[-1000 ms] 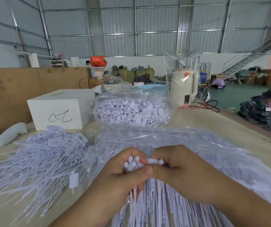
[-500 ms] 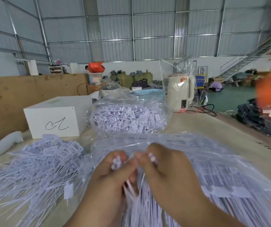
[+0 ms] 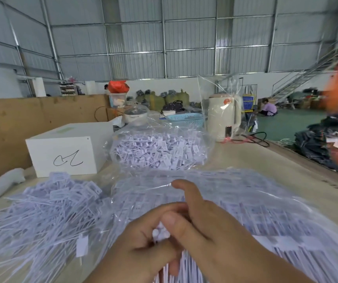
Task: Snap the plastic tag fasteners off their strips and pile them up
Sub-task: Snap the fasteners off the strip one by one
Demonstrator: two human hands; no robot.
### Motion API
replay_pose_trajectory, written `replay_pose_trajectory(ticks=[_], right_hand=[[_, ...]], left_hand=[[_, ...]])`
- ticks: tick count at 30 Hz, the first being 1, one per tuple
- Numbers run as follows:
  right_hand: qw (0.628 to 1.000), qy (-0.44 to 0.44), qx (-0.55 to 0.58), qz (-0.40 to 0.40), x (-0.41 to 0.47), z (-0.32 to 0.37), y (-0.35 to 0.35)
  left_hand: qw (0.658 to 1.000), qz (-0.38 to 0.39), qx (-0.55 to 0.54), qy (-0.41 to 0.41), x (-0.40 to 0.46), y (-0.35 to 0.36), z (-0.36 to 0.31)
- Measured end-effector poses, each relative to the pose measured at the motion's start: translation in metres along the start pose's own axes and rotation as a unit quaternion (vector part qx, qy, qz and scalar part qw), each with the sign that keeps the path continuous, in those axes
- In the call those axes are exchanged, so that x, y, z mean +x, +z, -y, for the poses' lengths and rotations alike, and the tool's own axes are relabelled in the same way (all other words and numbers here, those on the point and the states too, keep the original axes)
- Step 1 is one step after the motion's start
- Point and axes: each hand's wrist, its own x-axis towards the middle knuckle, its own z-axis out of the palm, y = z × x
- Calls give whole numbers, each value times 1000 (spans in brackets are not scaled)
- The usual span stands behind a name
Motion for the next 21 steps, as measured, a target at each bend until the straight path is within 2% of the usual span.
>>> replay_pose_trajectory(ticks=[9, 13, 16, 18, 19, 21], right_hand=[[999, -18, -1, -45, -1, 5, 8], [993, -88, -68, -49, -2, 6, -4], [962, -177, -168, -123, -5, 10, -15], [959, -183, -158, -150, -7, 8, -22], [971, -160, -115, -136, -6, 7, -27], [993, -100, -44, -39, -6, 0, -34]], left_hand=[[996, -45, 51, 61, -1, 0, 2], [993, -75, 53, 69, 1, -3, 3], [992, -106, 5, 75, 1, -2, 5], [986, -145, -7, 76, 1, -4, 7], [984, -163, -18, 76, 1, -7, 7], [979, -184, -47, 69, 2, -11, 6]])
